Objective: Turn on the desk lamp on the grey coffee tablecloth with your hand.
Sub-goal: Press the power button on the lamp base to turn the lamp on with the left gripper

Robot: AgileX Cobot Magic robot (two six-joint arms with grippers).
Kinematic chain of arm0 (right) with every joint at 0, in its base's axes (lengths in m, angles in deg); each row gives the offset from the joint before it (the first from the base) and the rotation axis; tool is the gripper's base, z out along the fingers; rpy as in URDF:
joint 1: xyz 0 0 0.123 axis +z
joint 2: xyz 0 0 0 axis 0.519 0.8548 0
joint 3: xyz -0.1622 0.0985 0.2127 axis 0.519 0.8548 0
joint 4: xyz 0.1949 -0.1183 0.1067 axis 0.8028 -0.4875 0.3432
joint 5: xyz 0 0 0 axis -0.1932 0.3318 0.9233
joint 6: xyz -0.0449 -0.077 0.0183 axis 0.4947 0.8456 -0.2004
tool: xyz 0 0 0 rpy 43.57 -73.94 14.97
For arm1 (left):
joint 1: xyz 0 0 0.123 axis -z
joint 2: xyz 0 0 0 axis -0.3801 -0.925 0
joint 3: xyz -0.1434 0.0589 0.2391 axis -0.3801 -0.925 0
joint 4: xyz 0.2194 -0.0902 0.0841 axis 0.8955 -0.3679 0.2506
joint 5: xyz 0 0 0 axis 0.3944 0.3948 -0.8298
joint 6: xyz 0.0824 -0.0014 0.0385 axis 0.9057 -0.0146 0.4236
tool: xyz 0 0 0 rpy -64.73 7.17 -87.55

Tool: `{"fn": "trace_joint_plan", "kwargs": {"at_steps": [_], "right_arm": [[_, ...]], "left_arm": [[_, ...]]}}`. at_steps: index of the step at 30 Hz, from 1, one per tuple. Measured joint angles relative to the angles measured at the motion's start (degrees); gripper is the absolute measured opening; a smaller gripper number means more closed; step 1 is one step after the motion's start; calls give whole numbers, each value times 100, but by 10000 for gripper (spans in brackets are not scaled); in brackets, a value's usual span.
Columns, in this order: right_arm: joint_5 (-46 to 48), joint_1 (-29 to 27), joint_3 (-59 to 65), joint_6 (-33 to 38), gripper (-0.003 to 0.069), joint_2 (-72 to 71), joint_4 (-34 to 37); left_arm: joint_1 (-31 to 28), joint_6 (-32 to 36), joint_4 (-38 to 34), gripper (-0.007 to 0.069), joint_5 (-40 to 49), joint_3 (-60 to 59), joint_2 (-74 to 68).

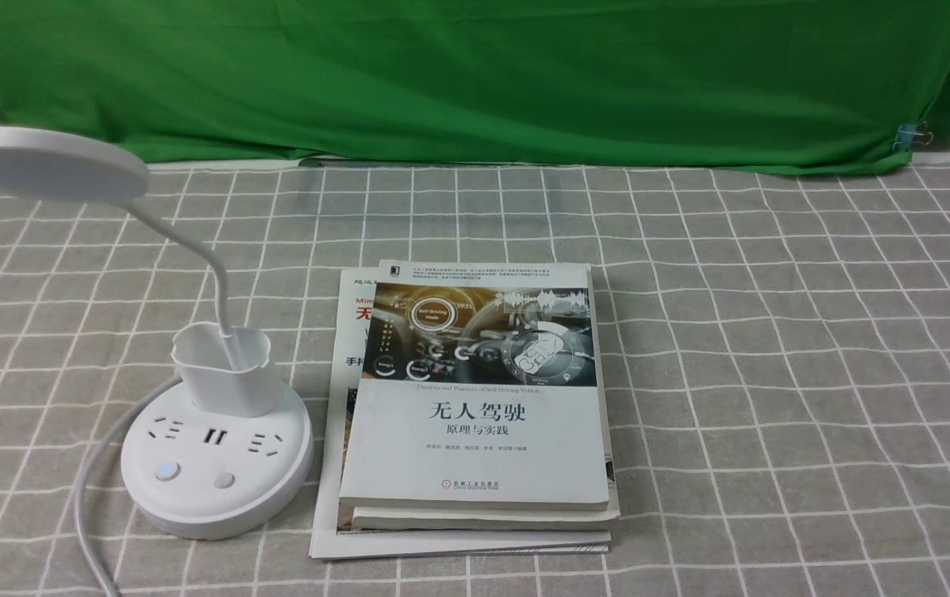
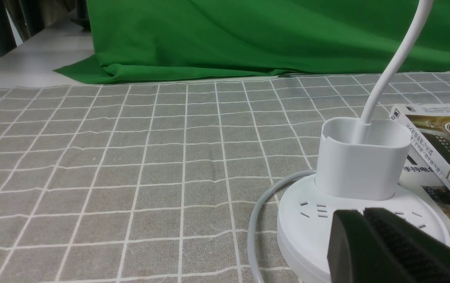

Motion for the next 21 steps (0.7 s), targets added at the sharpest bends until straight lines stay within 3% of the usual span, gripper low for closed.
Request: {"fn": "trace_joint_plan", "kwargs": {"at_steps": [10,17,21], "right_arm": [[0,0,0,-2,245,0,0],[0,0,0,-2,245,0,0],[0,0,0,-2,245,0,0]], "left_arm": [[0,0,0,6,-132,0,0],[0,67,0,6,-1421,0,0],[0,84,0,6,-1670,0,0]]}}
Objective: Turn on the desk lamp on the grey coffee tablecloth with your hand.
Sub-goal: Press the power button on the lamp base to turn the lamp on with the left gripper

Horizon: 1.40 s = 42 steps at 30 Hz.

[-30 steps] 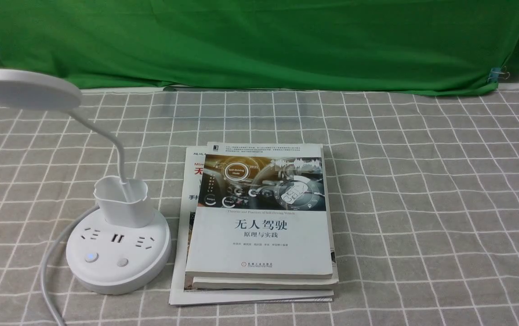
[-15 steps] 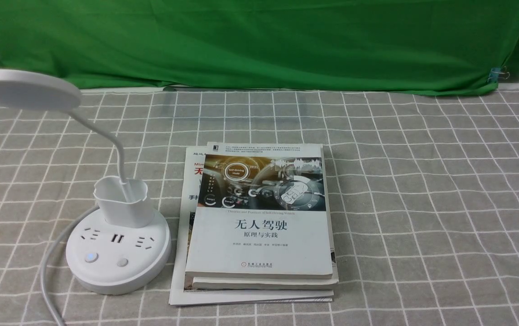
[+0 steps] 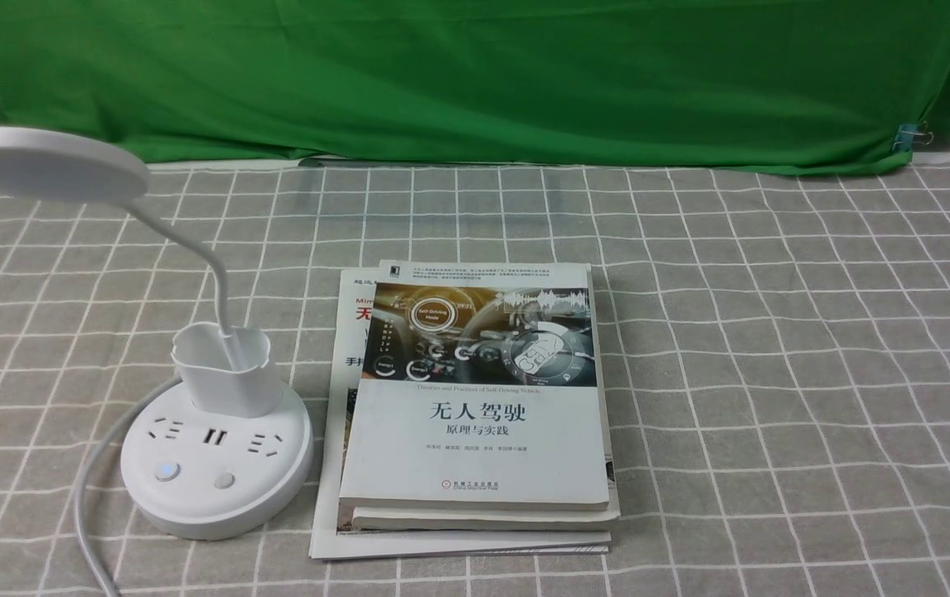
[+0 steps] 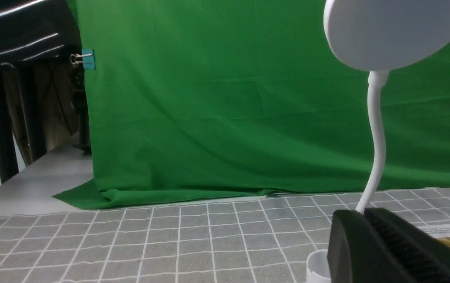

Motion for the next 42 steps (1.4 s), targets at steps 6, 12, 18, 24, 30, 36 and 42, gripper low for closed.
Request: {"fn": "trace_joint_plan", "kwargs": {"at_steps": [6,12,18,24,30,36,42], "right_arm": [[0,0,0,0,245,0,0],[0,0,0,0,245,0,0],[0,0,0,0,245,0,0],[0,0,0,0,245,0,0],[0,0,0,0,245,0,0],[0,0,0,0,245,0,0],[0,0,0,0,245,0,0]], "left_arm": [[0,-264,-172,6,-298,0,0],[0,-646,-331,6,-462,700,-179],[0,-578,-149,6,1415,2620,-1306],[0,-560,-86,6,2712,3289,-2762],[0,-540,-248,6,2723,3299,-3828],[0,-546,-1094,6,2699,3299,-4645],[0,355,-2618,6,2972,3310,-6066]]}}
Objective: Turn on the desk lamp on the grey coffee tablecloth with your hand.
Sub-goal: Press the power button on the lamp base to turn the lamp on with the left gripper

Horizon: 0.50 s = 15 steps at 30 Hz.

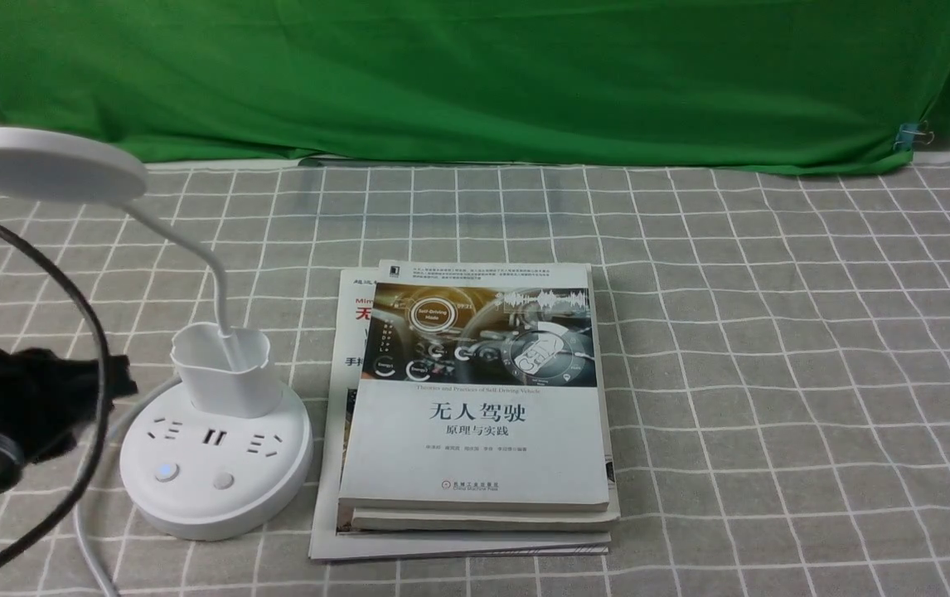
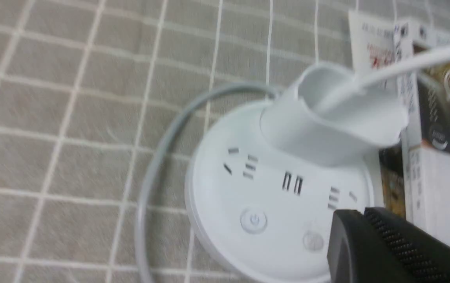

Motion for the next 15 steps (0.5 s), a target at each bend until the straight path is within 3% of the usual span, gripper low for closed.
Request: {"fn": "trace_joint_plan", "kwargs": {"at_steps": [1,3,7,9,12,15], "right_arm": [[0,0,0,0,245,0,0],[0,0,0,0,245,0,0],[0,0,0,0,245,0,0],[0,0,0,0,245,0,0],[0,0,0,0,245,0,0],[0,0,0,0,245,0,0]], "left_arm": [[0,56,0,6,18,0,0],[0,791,-503,6,385,64,-607],[165,963,-223,6,711,384,-1093],[443,612,291,6,689,554,-1239],[1093,-342,1625,6,631,761,-1476],[1408,-841,2186,6,573,805,-1660]]}}
